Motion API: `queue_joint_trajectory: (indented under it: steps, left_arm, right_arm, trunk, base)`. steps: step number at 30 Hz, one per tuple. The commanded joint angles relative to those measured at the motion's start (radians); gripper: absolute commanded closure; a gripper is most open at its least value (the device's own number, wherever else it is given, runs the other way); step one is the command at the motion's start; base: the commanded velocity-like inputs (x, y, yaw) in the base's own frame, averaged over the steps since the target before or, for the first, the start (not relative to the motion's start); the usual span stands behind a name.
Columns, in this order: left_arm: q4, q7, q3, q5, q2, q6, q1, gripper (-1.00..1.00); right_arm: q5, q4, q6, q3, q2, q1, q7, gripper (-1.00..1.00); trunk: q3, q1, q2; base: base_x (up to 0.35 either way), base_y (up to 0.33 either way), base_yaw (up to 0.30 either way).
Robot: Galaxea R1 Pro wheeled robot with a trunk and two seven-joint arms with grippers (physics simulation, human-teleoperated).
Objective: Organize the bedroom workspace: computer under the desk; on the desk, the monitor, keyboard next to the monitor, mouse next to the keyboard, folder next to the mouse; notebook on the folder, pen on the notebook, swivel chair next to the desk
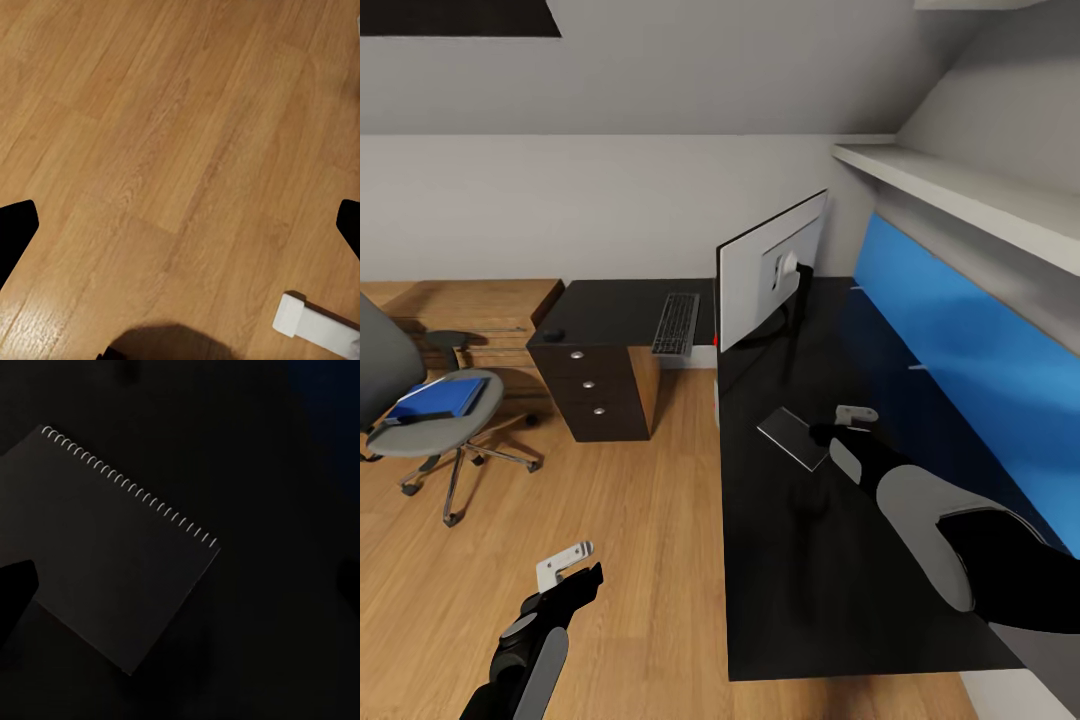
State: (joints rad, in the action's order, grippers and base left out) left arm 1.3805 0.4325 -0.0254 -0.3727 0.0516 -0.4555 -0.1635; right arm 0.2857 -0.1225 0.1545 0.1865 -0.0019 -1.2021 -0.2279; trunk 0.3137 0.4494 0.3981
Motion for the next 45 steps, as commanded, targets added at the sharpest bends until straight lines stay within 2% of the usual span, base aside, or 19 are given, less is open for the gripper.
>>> queue_joint_trajectory:
  steps: [1, 37, 45]
  left_arm:
    - [0.002, 0.006, -0.001, -0.011, 0.001, -0.003, -0.001, -1.00]
    - [0.002, 0.006, -0.001, -0.010, 0.001, -0.003, -0.001, -1.00]
    - [0.002, 0.006, -0.001, -0.010, 0.001, -0.003, -0.001, -1.00]
  right_arm:
    - [0.007, -0.003, 0.007, 0.009, 0.001, 0.000, -0.006, -1.00]
    - [0.008, -0.002, 0.006, 0.008, 0.007, 0.000, -0.007, -1.00]
    - [0.008, 0.000, 0.006, 0.008, 0.007, 0.000, -0.005, -1.00]
  trunk:
    - [0.002, 0.001, 0.002]
    - [0.002, 0.001, 0.002]
    - [0.002, 0.001, 0.002]
  base:
    - [0.000, 0.000, 0.000]
    - [0.000, -0.037, 0.028]
    - [0.160, 0.000, 0.000]
